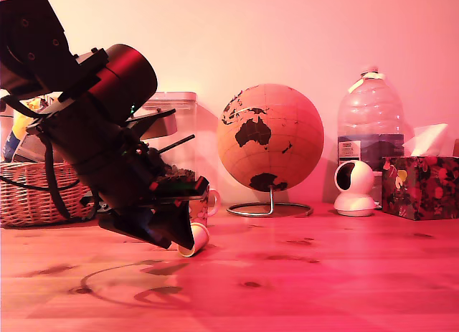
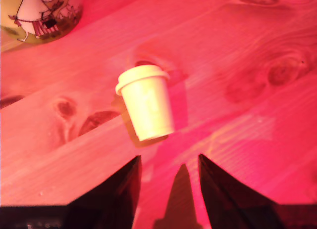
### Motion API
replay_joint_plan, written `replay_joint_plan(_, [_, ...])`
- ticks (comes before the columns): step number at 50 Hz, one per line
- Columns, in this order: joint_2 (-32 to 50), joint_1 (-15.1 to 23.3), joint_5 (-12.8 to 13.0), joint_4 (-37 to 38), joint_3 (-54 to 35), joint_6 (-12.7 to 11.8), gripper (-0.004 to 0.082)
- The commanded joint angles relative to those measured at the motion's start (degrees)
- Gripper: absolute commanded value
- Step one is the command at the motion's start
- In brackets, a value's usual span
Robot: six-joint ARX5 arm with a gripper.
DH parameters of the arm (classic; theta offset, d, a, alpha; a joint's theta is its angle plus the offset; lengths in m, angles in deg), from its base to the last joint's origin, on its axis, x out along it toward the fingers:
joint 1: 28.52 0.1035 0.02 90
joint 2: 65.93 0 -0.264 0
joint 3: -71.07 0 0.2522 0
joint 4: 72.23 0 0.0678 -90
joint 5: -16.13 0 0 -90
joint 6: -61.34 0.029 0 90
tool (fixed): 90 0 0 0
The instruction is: Pick up the coffee capsules from the table one by one and drop them inside the nearest coffee cup
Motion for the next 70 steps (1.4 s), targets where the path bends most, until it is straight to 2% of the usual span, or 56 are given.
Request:
replay_joint_plan(1, [0.7,0.1,0.2,1.0,-0.6,0.4,0.0289])
replay_joint_plan(26, [1.3,0.1,-0.3,0.5,-0.6,0.4,0.0293])
replay_joint_plan(28, [1.4,0.1,-0.3,0.7,-0.6,0.4,0.0327])
replay_joint_plan(30, [1.4,0.2,-0.3,1.4,-0.6,0.4,0.0419])
replay_joint_plan(33, [1.4,0.2,1.2,2.8,-0.6,-0.2,0.0543])
replay_joint_plan(35, [1.4,0.2,1.3,3.0,-0.6,-0.2,0.058])
replay_joint_plan(36, [1.4,0.1,1.3,3.4,-0.6,-1.1,0.0585])
replay_joint_plan(54, [1.4,0.1,0.9,7.8,-0.7,-1.8,0.0585])
replay_joint_plan(55, [1.4,0.1,0.9,8.1,-0.7,-3.1,0.0585])
replay_joint_plan(70, [-2.5,0.1,0.8,12.9,-0.7,-3.1,0.0585])
